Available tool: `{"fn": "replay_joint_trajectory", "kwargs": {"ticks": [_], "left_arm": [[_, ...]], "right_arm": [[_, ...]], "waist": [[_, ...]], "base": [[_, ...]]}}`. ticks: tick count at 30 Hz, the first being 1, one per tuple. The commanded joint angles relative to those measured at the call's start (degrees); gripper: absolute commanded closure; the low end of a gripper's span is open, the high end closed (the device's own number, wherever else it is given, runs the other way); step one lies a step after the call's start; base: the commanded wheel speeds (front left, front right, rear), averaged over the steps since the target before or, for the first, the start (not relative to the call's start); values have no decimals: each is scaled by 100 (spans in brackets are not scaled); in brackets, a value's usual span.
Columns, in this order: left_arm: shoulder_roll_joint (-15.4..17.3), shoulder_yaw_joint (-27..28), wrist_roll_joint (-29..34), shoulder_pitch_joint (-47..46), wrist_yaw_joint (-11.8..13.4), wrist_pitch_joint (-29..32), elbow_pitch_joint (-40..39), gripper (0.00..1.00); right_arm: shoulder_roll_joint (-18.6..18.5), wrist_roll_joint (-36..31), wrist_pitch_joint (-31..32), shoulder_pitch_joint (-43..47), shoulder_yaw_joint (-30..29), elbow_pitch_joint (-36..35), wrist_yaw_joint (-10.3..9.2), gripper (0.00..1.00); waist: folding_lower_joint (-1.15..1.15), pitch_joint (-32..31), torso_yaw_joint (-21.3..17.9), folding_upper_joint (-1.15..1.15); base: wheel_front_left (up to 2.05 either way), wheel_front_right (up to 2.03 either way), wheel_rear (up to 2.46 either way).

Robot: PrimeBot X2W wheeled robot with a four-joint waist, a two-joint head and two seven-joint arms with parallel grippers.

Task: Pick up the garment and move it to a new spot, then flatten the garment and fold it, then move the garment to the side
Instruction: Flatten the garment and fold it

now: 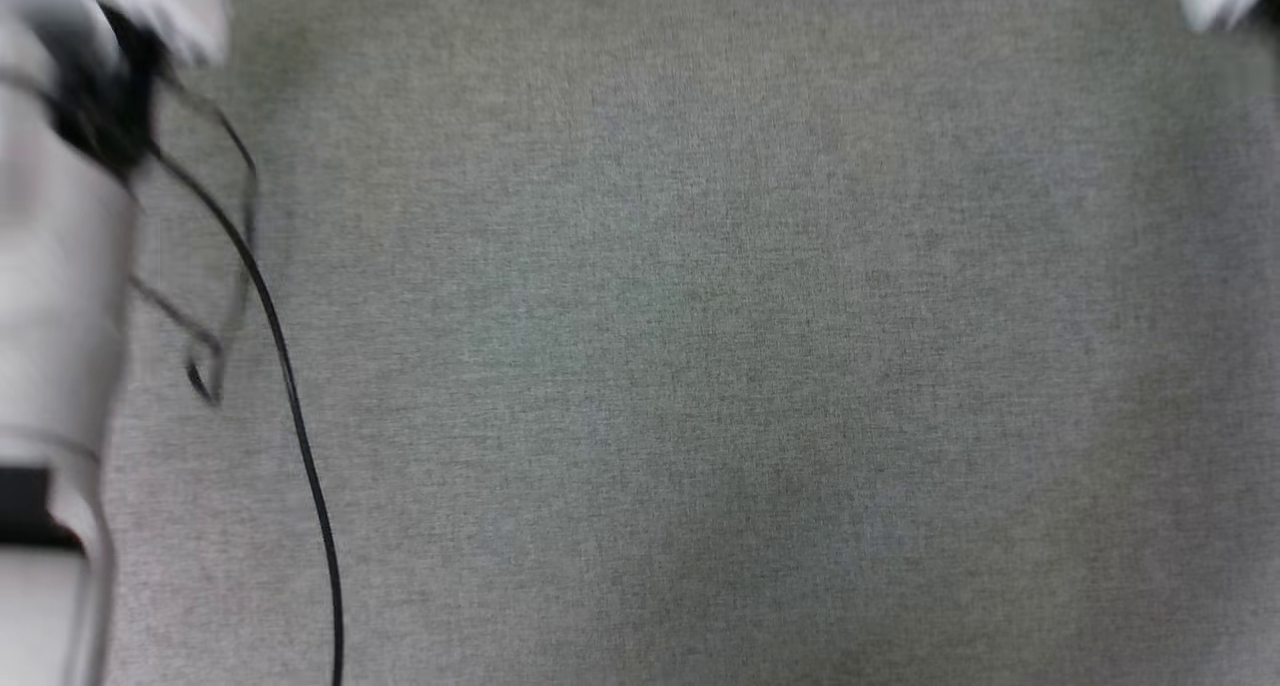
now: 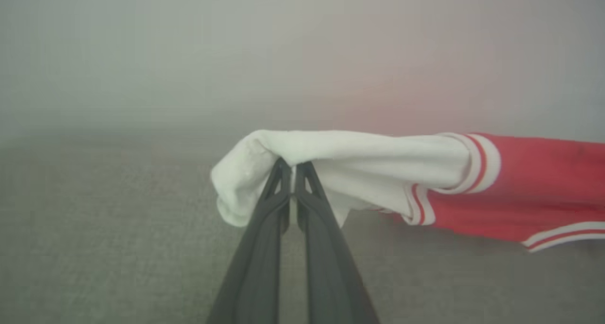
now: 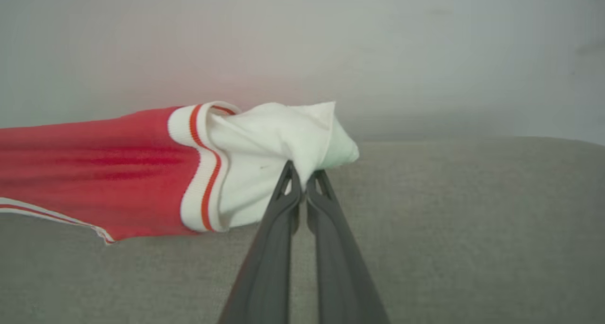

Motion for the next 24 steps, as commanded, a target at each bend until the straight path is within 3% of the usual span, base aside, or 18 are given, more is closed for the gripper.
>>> {"fn": "replay_joint_trajectory", "kwargs": {"ticks": [1, 8, 14, 19, 24], "left_arm": [[58, 55, -111, 347, -17, -121, 81, 100], [50, 58, -478, 1620, -66, -502, 38, 100], [201, 167, -579, 2821, -54, -785, -370, 100], [295, 337, -580, 3851, 191, -835, -986, 100], [394, 425, -546, 4929, 552, -844, -1890, 100]], "right_arm": [[-120, 130, -117, 374, 39, 48, -16, 100], [-288, 666, -394, 1783, 220, -64, -22, 100], [-409, 1037, -501, 3084, 308, -677, -24, 100], [-516, 1107, -426, 4187, 94, -1358, -42, 100], [-367, 922, -225, 5385, -297, -2191, -44, 100]], "waist": [[-1, -139, 44, 0], [-1, -612, 110, 0], [-1, -1119, 99, 0], [-1, -1574, 115, 0], [-1, -2015, 145, 0]], "base": [[0, 0, 0], [0, 0, 0], [0, 0, 0], [0, 0, 0], [0, 0, 0]]}}
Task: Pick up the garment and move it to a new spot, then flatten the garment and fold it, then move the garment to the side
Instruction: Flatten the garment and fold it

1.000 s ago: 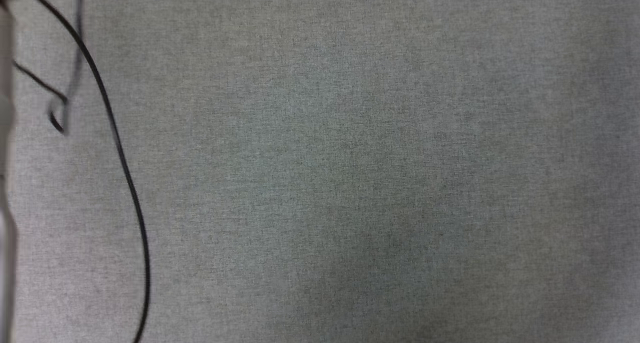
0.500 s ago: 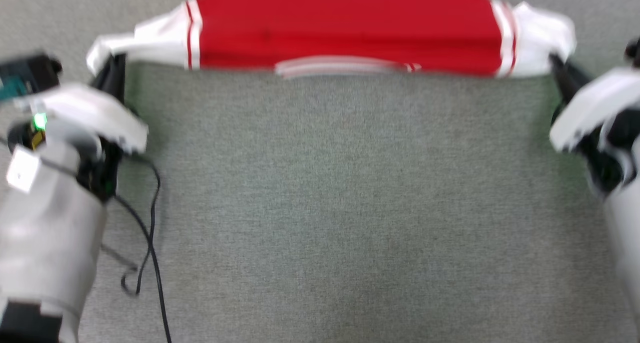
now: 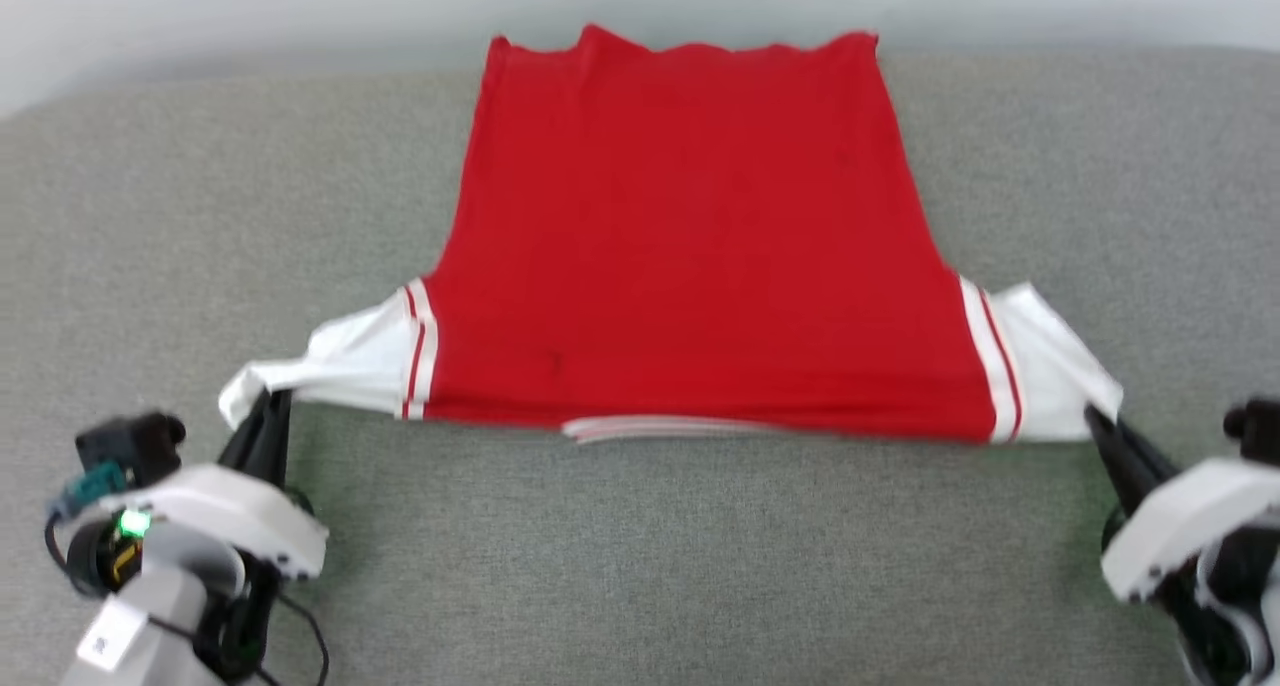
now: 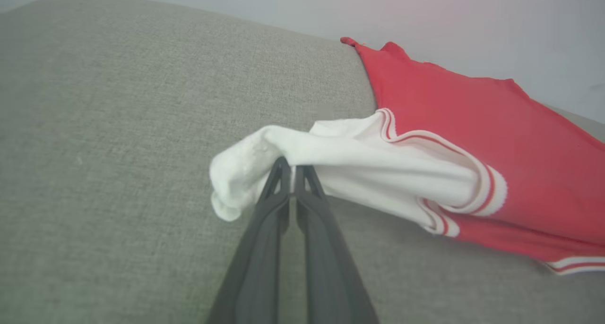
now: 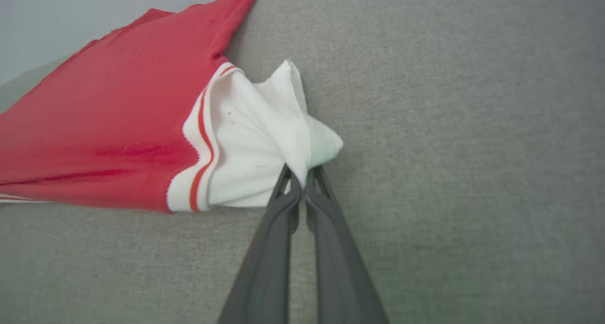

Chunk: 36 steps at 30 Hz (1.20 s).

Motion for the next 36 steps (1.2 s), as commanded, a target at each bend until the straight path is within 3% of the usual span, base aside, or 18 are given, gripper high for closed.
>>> {"fn": "replay_joint_trajectory", "kwargs": {"ticks": [1, 10, 19, 20, 21, 22, 28, 36], "left_arm": [[230, 136, -8, 223, 186, -43, -64, 100], [406, 262, -265, 2306, 1100, 394, -1939, 100], [508, 106, -209, 3273, 1578, 711, -3056, 100], [522, 66, -172, 3273, 1594, 746, -3133, 100], [525, 23, -132, 3240, 1603, 771, -3217, 100], [525, -12, -94, 3194, 1629, 783, -3287, 100], [525, -232, 161, 2855, 1706, 917, -3764, 100], [314, -481, 423, 2145, 1582, 837, -4095, 100]], "right_arm": [[-56, -47, 9, 284, -200, -78, -78, 100], [931, -701, 582, 2455, -1192, -1625, -78, 100], [1383, -1218, 1024, 3208, -1223, -1939, -69, 100], [1404, -1233, 1006, 3142, -1198, -1962, -61, 82], [1416, -1237, 995, 3057, -1166, -2001, -53, 46], [1424, -1263, 942, 2939, -1129, -2070, -50, 0], [1138, -1200, 798, 1838, -1325, -2511, -45, 0], [369, -774, 1653, -106, -1407, -1299, -45, 0]], "waist": [[1, -253, 35, 0], [1, -778, 93, 0], [1, -820, 198, 0], [1, -810, 218, 0], [1, -789, 238, 0], [1, -780, 249, 0], [1, -651, 484, 0], [1, -1, 1022, 0]], "base": [[0, 0, 0], [0, 0, 0], [0, 0, 0], [0, 0, 0], [0, 0, 0], [0, 0, 0], [0, 0, 0], [0, 0, 0]]}}
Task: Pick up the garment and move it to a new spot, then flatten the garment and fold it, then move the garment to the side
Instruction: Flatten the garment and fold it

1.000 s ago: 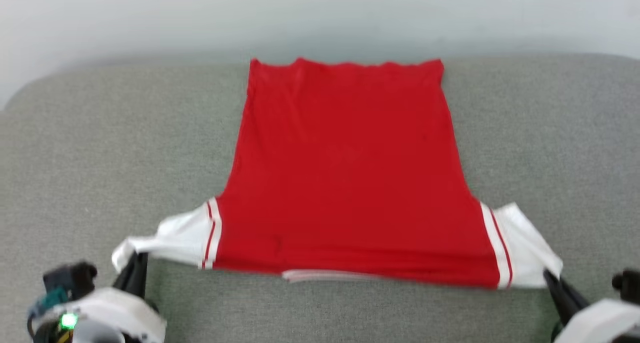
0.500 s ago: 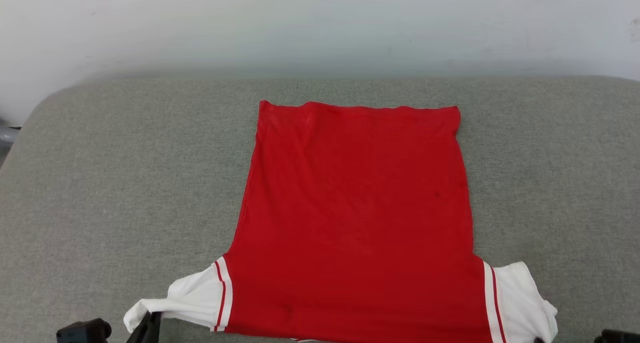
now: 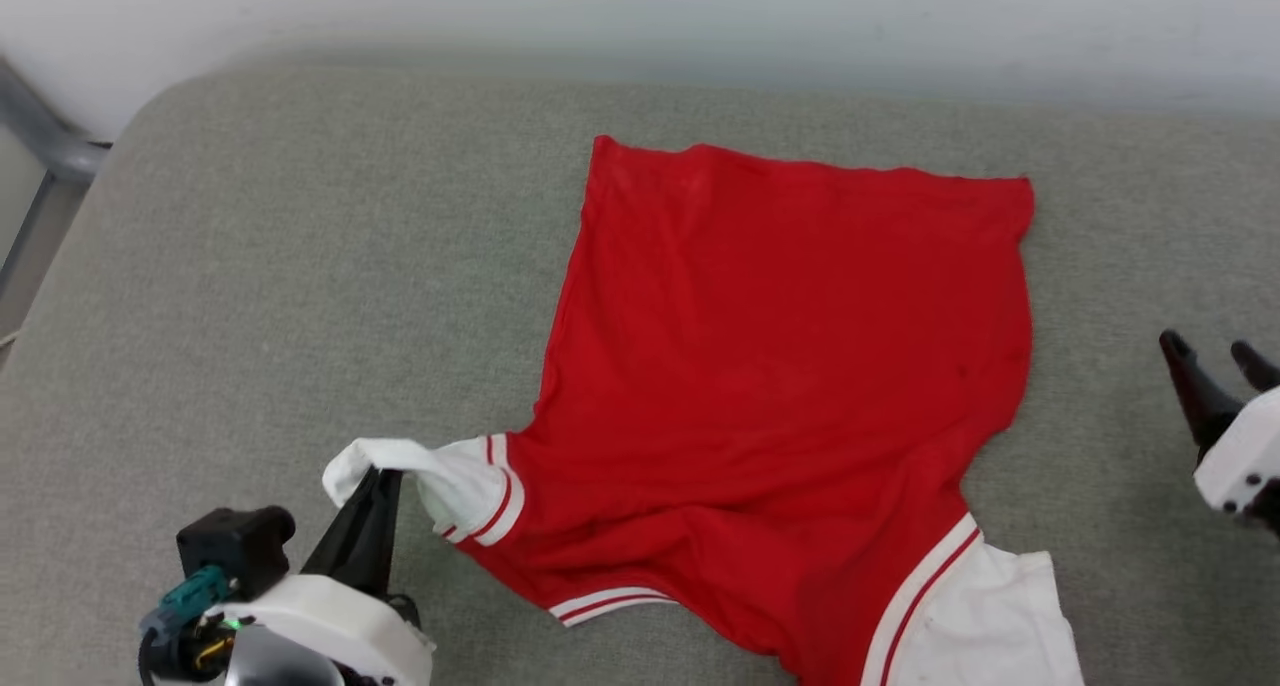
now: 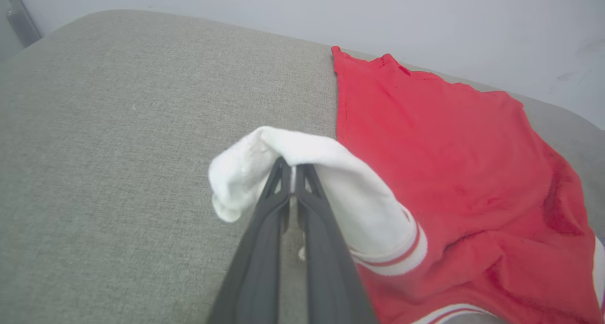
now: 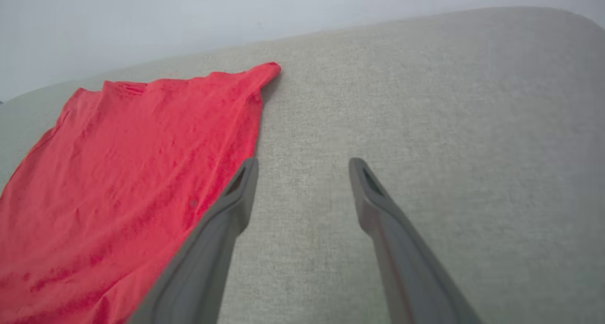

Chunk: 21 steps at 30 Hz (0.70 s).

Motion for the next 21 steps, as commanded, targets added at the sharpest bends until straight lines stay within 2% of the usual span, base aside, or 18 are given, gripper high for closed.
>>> {"fn": "replay_joint_trajectory", "kwargs": {"ticks": [1, 9, 16, 21], "left_arm": [[-50, -38, 63, -180, -43, -63, -13, 100], [-452, -340, 244, -969, -364, -317, 68, 100], [-746, -446, 280, -1513, -600, -524, 222, 100], [-845, -517, 348, -1757, -690, -593, 341, 100]], "right_arm": [[-122, 28, 164, -310, 29, 193, -5, 0], [-847, -59, 1437, -2051, 192, 1275, -5, 0], [-1048, -410, 2053, -3224, 344, 1805, -5, 0], [-1077, -661, 2306, -3583, 435, 2205, -5, 0]], "waist": [[-1, 345, 315, 0], [-1, 1122, 1007, 0], [-1, 1727, 1338, 0], [-1, 1978, 1433, 0]], "base": [[0, 0, 0], [0, 0, 0], [0, 0, 0], [0, 0, 0]]}}
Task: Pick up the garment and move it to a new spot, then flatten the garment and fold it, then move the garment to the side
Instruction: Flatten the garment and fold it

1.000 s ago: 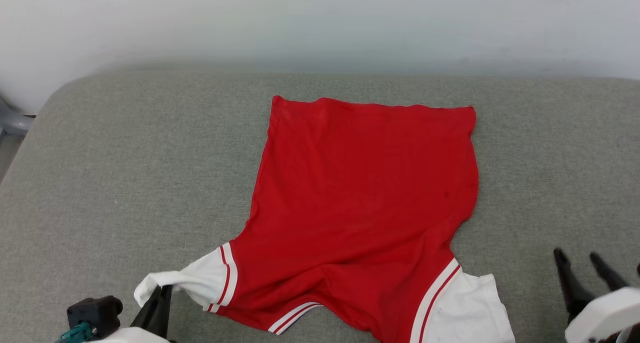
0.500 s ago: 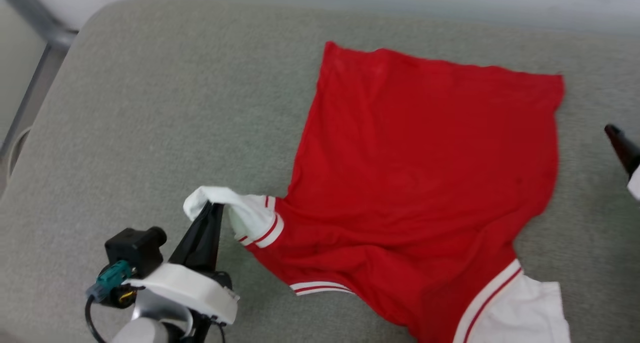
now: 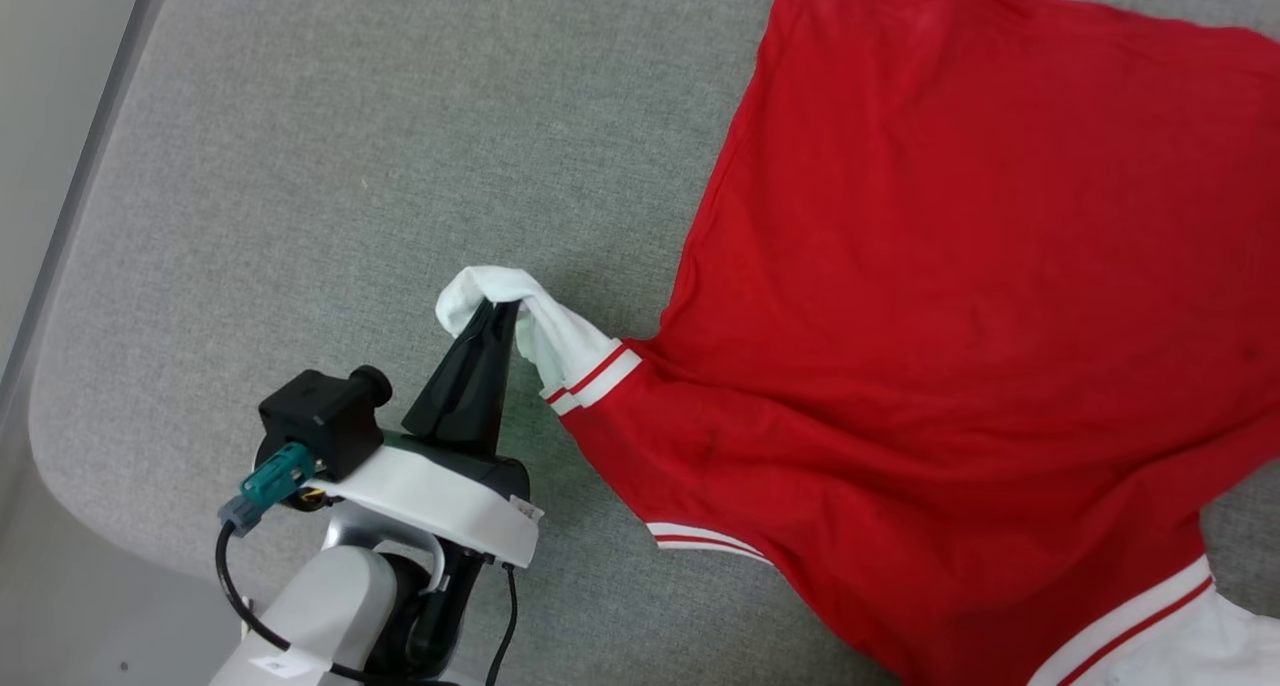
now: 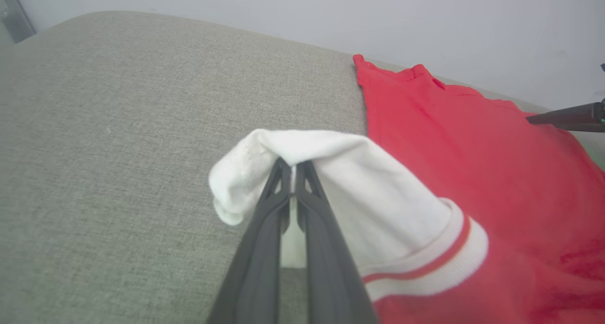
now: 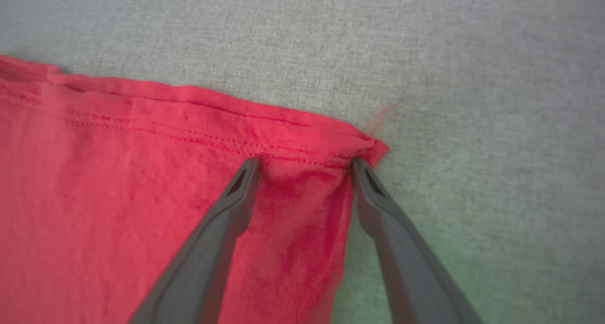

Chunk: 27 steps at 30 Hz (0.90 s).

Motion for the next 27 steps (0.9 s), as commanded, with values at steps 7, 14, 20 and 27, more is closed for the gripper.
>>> {"fn": "replay_joint_trajectory", "kwargs": {"ticks": [7, 14, 20, 27], "left_arm": [[-144, -74, -10, -126, -109, -110, 197, 100], [-135, -64, -51, -7, -125, -151, 463, 100], [0, 25, -137, 254, -27, -137, 716, 100], [301, 209, -202, 681, 239, -5, 785, 100]], "right_arm": [[22, -353, 1270, 600, -71, 890, -11, 100], [-152, -402, 1059, 611, -479, 343, -10, 100], [-285, -116, 855, 1113, -585, -524, -8, 100], [5, 311, 647, 2762, -837, -1762, -7, 100]], "waist": [[-2, 165, 134, 0], [-2, -84, 65, 0], [-2, -665, -258, 0], [-2, -1359, -873, 0]], "base": [[0, 0, 0], [0, 0, 0], [0, 0, 0], [0, 0, 0]]}}
